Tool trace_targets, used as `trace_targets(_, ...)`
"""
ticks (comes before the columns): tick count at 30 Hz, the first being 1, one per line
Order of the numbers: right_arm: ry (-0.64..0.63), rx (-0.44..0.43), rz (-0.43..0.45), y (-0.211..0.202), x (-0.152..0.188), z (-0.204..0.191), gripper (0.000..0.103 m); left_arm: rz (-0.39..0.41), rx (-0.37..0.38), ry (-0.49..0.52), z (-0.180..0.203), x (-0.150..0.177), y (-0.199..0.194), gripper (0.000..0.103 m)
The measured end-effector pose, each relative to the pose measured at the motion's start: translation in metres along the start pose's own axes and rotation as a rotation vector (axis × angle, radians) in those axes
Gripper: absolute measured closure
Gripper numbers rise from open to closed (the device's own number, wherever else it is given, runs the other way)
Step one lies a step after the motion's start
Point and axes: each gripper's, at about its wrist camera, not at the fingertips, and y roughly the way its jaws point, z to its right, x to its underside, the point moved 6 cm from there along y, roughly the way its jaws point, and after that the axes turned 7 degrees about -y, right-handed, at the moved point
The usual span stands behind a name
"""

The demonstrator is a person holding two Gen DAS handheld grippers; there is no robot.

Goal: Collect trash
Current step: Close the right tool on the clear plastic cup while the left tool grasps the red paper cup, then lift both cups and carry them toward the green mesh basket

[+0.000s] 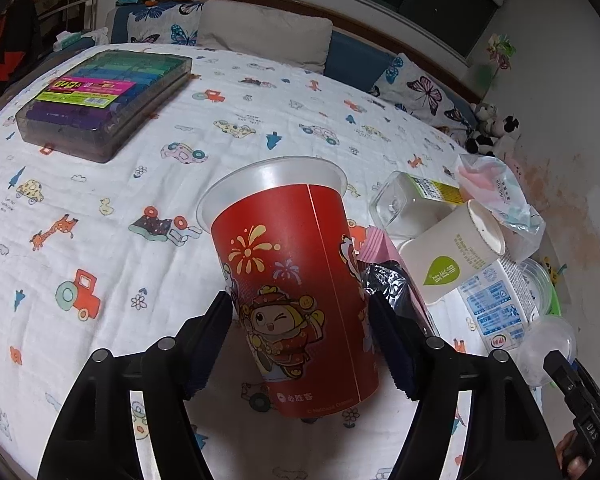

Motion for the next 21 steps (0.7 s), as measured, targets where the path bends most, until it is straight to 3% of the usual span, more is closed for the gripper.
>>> trace_targets(5,0.008,0.002,0.006,-0.001,0.000,0.003,0.067,0.015,-0.006,0.010,0.003,-0.009,0.002,0.021)
trace_targets(10,0.022,0.007,0.013,-0.004,0.000,0.006,0.067,-0.005,-0.010,-0.006,-0.001,-0.017,0.014,0.022)
trace_targets(13,0.027,0.013,0.018,-0.008,0.001,0.009,0.067,-0.005,-0.011,-0.004,-0.002,-0.019,0.017,0.029)
trace_targets(21,0.028,-0.002,0.034,-0.019,0.000,0.005,0.067,0.037,-0.006,0.028,0.000,-0.013,-0.005,0.032)
